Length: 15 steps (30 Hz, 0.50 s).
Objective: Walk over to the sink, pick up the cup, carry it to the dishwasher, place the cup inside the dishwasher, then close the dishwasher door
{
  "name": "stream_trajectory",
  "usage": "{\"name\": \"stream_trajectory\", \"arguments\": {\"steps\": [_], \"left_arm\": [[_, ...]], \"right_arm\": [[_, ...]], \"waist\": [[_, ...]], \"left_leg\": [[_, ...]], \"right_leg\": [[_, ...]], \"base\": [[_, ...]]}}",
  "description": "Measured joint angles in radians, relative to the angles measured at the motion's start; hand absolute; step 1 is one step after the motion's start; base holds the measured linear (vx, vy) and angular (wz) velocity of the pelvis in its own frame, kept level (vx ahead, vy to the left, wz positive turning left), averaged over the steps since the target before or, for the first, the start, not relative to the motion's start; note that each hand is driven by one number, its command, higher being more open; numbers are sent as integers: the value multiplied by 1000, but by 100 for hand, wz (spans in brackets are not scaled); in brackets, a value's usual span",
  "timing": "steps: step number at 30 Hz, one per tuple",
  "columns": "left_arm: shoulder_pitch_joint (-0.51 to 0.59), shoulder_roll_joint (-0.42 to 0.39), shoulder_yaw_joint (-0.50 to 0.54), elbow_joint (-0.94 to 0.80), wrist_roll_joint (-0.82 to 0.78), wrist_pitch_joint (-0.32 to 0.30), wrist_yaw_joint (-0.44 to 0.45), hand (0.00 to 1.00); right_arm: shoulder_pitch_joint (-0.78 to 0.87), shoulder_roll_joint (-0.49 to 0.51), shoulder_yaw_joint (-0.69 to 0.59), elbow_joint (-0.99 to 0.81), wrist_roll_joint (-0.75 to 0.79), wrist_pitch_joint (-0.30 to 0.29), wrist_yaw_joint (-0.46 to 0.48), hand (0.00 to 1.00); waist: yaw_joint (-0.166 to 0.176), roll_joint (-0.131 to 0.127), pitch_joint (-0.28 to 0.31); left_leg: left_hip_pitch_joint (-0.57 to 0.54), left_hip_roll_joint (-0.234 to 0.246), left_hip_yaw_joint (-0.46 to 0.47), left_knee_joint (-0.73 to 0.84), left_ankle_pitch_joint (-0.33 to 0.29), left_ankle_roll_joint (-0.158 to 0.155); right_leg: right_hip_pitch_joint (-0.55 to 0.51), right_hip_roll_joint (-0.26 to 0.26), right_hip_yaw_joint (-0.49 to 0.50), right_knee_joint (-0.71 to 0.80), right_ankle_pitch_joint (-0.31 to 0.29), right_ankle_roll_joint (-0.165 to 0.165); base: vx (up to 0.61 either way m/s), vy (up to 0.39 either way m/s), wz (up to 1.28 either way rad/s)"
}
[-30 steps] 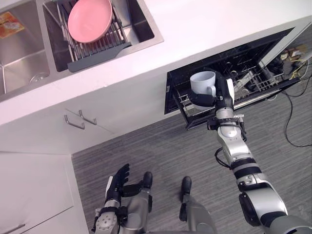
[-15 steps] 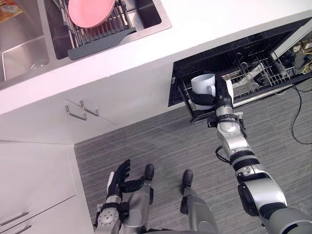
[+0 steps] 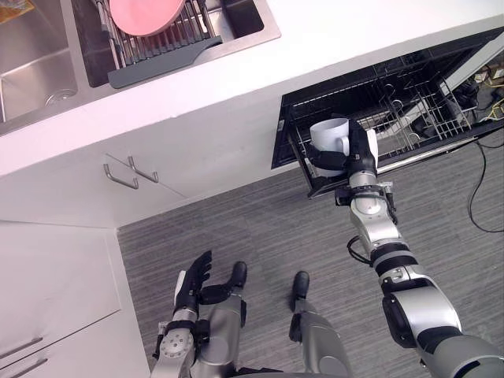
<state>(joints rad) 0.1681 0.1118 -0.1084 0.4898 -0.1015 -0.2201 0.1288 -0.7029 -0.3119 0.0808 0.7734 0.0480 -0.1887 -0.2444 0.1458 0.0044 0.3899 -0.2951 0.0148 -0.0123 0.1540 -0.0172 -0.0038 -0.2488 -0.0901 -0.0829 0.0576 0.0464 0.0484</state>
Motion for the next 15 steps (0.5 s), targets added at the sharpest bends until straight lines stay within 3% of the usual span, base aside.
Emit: {"name": "stream_trajectory", "arguments": {"steps": [8, 9, 15], "left_arm": [[-17, 3, 0, 28, 0, 0, 2, 90], [-21, 3, 0, 28, 0, 0, 2, 90], [-42, 3, 0, 28, -15, 0, 5, 90]], "right_arm": [[-1, 49, -60, 7, -2, -1, -20, 30], [-2, 57, -74, 8, -2, -1, -25, 90], [-33, 91, -123, 32, -2, 2, -55, 90]], "waist": [[4, -14, 9], [5, -17, 11], [7, -18, 11]], "left_leg": [[15, 4, 18, -14, 3, -2], [15, 4, 19, -15, 4, -2], [18, 3, 31, -32, 15, 0]], "right_leg": [[0, 4, 14, 3, 0, 0], [-1, 3, 15, 4, 0, 0], [-16, 1, 26, 17, 0, 0]], "base": [[-1, 1, -5], [0, 0, 0], [-9, 8, -4]]}}
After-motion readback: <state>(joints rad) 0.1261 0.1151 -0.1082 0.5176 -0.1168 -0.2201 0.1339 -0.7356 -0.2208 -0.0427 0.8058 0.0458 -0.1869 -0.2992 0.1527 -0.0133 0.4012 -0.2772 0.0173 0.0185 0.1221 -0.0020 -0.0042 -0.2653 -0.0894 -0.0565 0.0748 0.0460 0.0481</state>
